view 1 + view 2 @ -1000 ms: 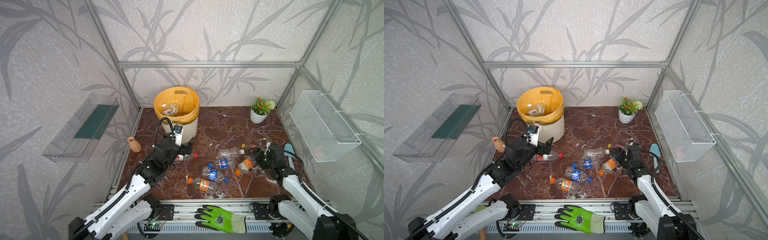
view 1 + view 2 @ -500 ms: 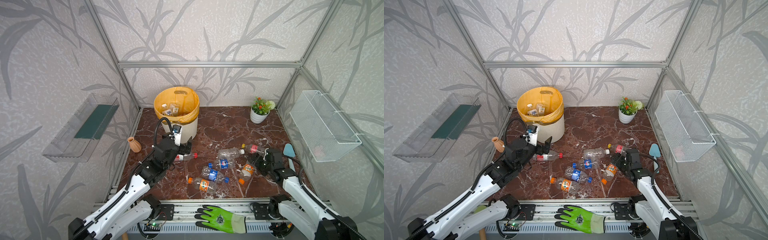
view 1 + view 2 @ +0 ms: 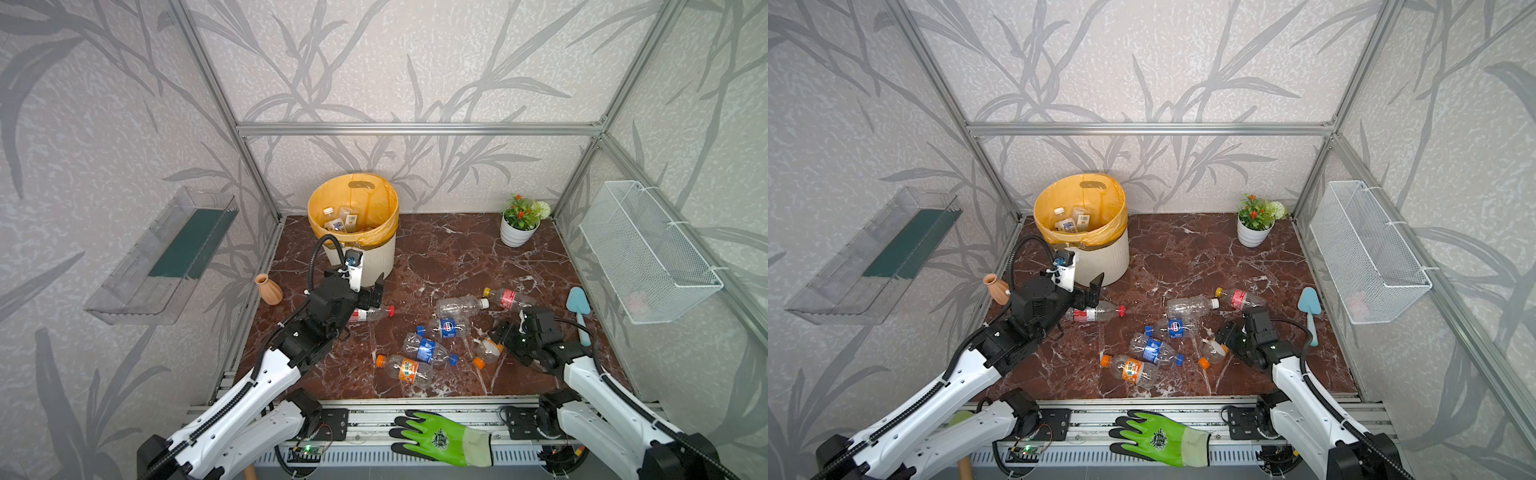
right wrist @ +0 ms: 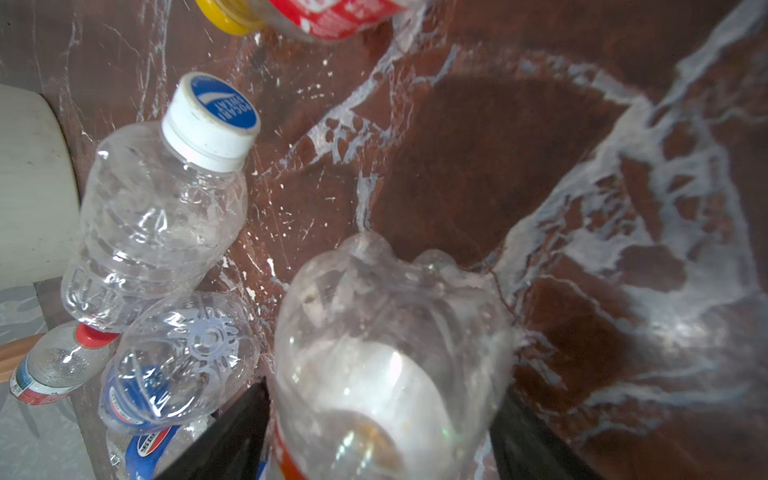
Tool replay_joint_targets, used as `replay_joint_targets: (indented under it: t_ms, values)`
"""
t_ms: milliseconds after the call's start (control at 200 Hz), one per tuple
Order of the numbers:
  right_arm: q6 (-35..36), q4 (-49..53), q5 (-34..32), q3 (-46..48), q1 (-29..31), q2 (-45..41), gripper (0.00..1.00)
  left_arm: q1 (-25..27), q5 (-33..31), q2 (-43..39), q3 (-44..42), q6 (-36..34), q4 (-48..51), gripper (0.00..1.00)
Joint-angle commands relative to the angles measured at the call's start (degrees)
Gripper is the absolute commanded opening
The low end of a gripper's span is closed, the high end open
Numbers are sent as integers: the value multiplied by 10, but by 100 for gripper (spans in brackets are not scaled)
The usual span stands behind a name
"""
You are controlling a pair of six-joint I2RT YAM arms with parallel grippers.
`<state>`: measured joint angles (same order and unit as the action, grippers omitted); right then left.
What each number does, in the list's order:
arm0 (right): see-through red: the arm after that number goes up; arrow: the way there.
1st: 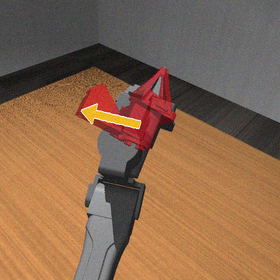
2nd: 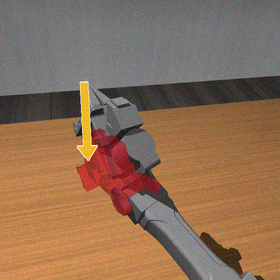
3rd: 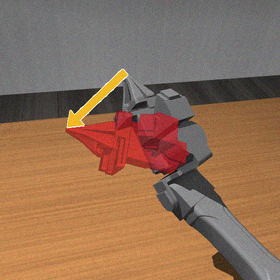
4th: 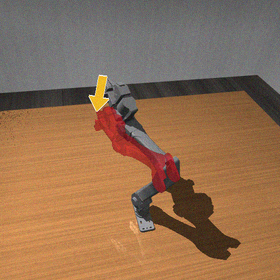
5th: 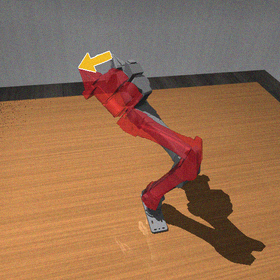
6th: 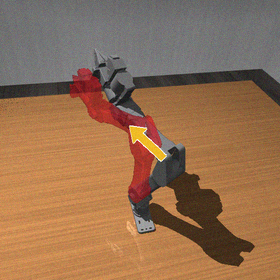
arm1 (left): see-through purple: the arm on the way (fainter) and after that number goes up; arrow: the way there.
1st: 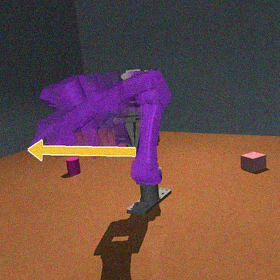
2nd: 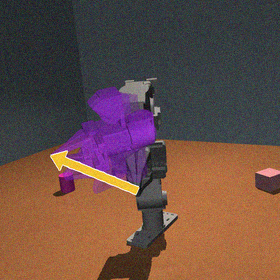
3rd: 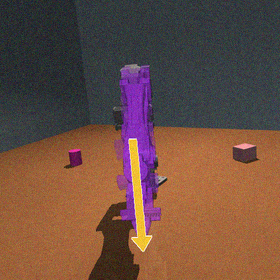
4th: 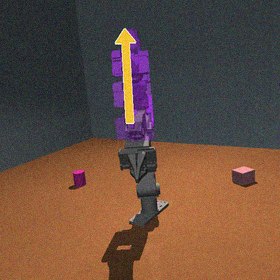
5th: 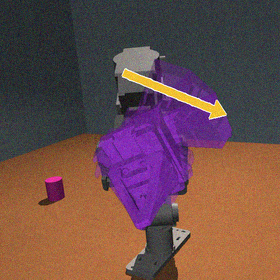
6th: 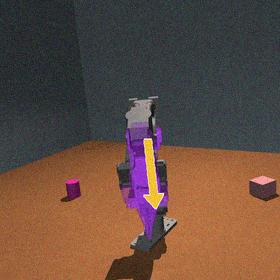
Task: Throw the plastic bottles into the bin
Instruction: 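Lift the clear bottle with the right gripper and carry it over the bin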
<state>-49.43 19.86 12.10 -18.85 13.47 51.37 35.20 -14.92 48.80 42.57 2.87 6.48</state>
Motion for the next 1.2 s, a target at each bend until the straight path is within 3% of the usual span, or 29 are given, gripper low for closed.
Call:
replay_joint_targets:
  t_ms: [0,395,570,770,955,1090,1195]
  values:
    - [-20,-46,7,13,10,29,82,3,-7,-1,-2,9,5,99]
    - [-65,-157,8,35,16,76,57,2,-38,-13,-3,8,20,99]
    - [-93,-232,-14,66,16,21,49,2,-85,-11,-10,42,26,99]
    - [-74,-300,-53,64,16,-61,42,-1,-132,-10,-21,75,38,99]
    - [-12,-312,-80,-22,15,-81,42,-12,-158,-17,-34,116,50,99]
    - [43,-339,-68,-130,11,-28,43,-28,-162,-24,-41,150,66,99]
    - [48,-399,-45,-215,-1,33,43,-48,-164,-30,-43,180,94,99]
